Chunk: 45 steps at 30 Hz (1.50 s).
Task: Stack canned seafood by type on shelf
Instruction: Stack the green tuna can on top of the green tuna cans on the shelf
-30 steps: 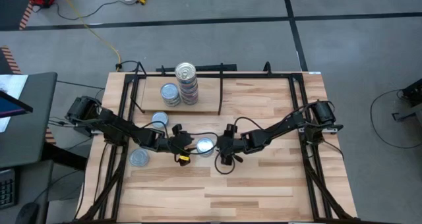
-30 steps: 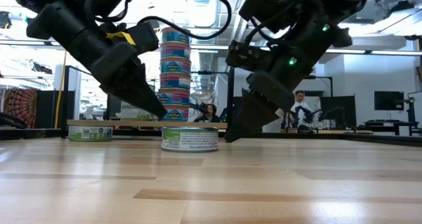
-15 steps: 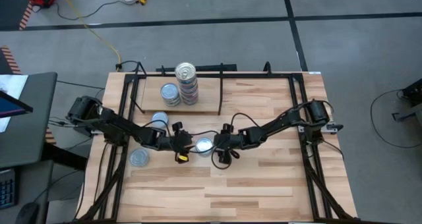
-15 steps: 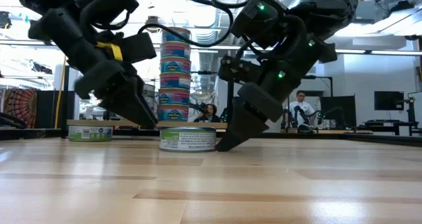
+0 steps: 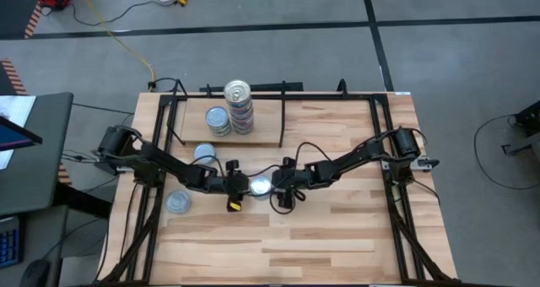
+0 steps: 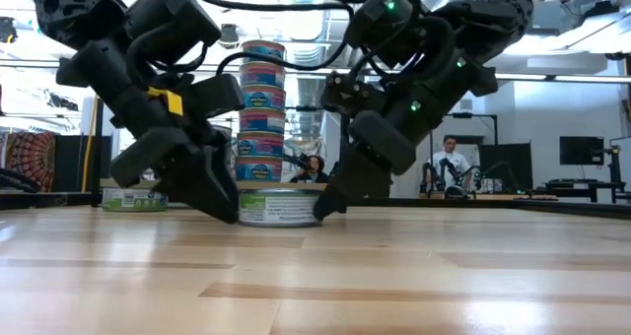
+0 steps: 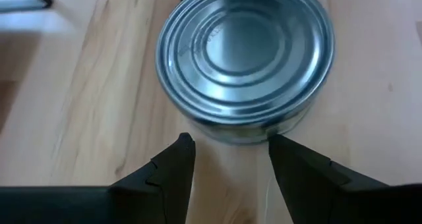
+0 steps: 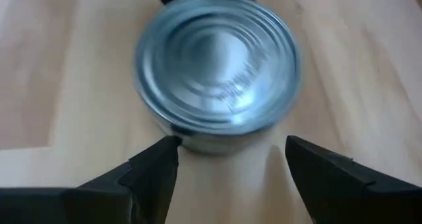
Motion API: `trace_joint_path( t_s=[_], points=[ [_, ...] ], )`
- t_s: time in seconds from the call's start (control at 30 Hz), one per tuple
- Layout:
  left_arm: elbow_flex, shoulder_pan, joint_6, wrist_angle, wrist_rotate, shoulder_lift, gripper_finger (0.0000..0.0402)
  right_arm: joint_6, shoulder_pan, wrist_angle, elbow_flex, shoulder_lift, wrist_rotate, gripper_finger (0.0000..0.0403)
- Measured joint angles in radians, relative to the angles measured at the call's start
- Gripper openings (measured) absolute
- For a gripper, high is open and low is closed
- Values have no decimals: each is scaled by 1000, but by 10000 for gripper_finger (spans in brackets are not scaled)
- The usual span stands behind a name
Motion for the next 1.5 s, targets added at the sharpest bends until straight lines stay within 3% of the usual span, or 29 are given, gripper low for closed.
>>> trace_joint_path(
  t_s=[0.3, 0.63, 0.87, 1.17, 1.37, 1.5],
  points=[
    [2, 0, 43, 54, 15, 17, 192, -66, 4, 33, 44, 1, -9, 304],
    [9, 0, -34, 71, 32, 21, 192, -89, -4, 102, 146, -8, -3, 305],
    [14, -2, -40, 166, 26, 15, 192, -106, -12, 43, 164, -1, -9, 304],
    [11, -4, -65, 152, 29, 15, 192, -81, -10, -24, 162, -37, -8, 304],
    [9, -17, -93, 144, 32, 15, 192, -70, 32, -314, 162, -102, 6, 304],
    [9, -23, -124, 158, 30, 15, 192, 4, 63, -458, 161, -100, 141, 304]
  ],
)
